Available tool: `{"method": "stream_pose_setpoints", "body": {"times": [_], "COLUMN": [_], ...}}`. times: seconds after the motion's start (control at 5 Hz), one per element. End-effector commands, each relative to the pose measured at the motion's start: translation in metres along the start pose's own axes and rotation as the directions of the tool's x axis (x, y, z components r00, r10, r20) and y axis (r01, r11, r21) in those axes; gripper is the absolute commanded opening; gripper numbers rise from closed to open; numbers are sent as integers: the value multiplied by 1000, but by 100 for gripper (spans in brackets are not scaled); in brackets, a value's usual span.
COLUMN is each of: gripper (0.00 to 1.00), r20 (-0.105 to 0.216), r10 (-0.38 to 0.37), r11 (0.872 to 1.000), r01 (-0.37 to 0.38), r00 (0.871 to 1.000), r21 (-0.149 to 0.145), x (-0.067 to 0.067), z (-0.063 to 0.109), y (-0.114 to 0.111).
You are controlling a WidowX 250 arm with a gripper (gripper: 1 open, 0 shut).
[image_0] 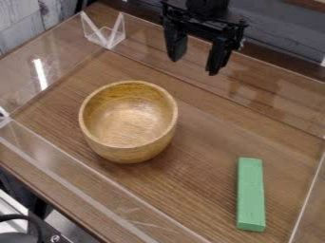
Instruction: Put the green block in the brown bowl
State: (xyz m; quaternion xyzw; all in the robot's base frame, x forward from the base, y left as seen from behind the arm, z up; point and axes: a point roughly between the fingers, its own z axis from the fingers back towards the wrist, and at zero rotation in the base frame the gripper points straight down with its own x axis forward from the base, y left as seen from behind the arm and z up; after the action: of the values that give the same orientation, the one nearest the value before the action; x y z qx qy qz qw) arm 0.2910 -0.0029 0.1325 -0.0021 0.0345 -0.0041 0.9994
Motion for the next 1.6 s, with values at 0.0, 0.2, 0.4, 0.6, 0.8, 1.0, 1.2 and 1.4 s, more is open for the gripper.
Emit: {"method": "stream_pose_setpoints", "body": {"times": [0.0,0.2,0.4,0.6,0.8,1.0,1.2,1.4], "gripper": [100,100,100,100,100,100,100,100], "r20": [-3,-14,12,40,55,64,75,79], "r10": [8,23,34,26,33,30,51,75], "r11": [1000,999,998,998,996,995,993,990], "r01": [-8,-23,-33,-23,-28,-24,-43,-64], "r00": [1000,1000,999,999,998,998,996,994], "r21": [-14,-35,-51,-65,-85,-96,-109,-123], "x": [-6,-17,-33,-43,-55,-61,-58,-54], "z": [-7,-21,-34,-46,-52,-58,-64,-66], "y": [-17,-43,-75,-102,-125,-137,-139,-138]}}
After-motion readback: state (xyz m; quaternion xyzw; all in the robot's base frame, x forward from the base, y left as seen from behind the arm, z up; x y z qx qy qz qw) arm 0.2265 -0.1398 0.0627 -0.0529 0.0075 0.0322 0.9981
